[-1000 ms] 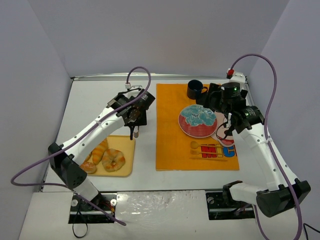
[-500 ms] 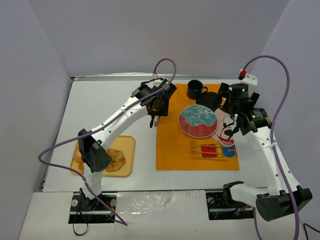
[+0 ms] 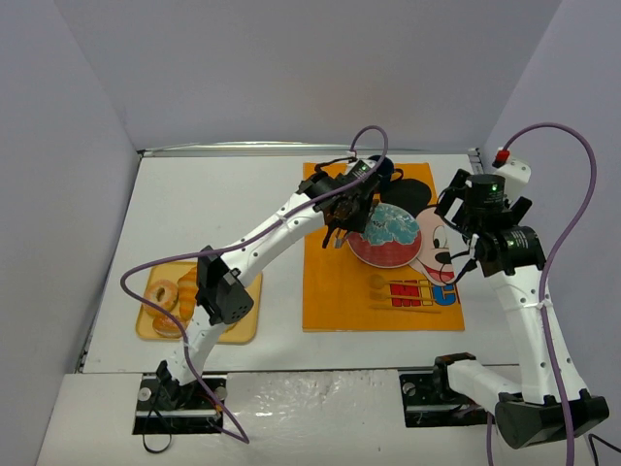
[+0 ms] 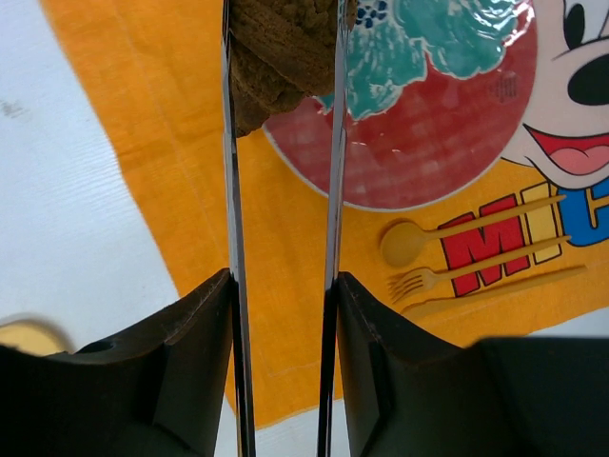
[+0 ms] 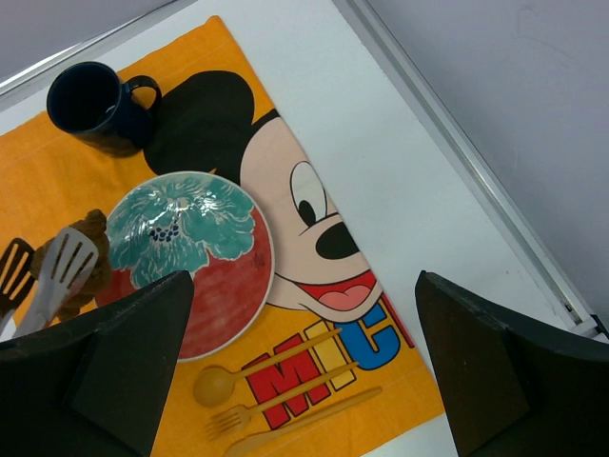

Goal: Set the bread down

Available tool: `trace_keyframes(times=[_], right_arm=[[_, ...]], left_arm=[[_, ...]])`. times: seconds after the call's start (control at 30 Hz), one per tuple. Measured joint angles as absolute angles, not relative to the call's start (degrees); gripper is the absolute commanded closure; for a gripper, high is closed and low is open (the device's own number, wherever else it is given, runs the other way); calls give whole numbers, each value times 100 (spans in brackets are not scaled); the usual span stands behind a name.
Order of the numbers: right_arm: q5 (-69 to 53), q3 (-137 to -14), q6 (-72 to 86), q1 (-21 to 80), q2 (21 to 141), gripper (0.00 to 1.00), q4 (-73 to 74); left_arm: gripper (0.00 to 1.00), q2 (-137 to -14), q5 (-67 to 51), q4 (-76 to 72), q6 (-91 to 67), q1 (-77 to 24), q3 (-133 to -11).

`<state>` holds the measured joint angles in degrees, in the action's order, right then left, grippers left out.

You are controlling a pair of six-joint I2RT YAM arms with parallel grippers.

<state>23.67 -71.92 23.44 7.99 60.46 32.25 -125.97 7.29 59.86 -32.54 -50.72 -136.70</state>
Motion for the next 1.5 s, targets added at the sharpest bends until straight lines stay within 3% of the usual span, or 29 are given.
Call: trace_keyframes(times=[0.47, 0.73, 1.0, 1.5], right_arm=[[2421, -7134, 2405, 747, 5988, 0, 3376], [2420, -7131, 2405, 746, 5986, 0, 3391], [2414, -7131, 2403, 749, 5988, 0, 3409], [2353, -7131, 2403, 746, 5988, 0, 3409]], left_arm=[[99, -13077, -33, 5439, -2690, -5180, -13812], [56, -13308, -106, 5328, -2553, -5179, -13906], [41, -13399, -9, 5275, -2441, -5179, -13906], [40, -13363, 308, 5136, -2314, -5178, -13846]])
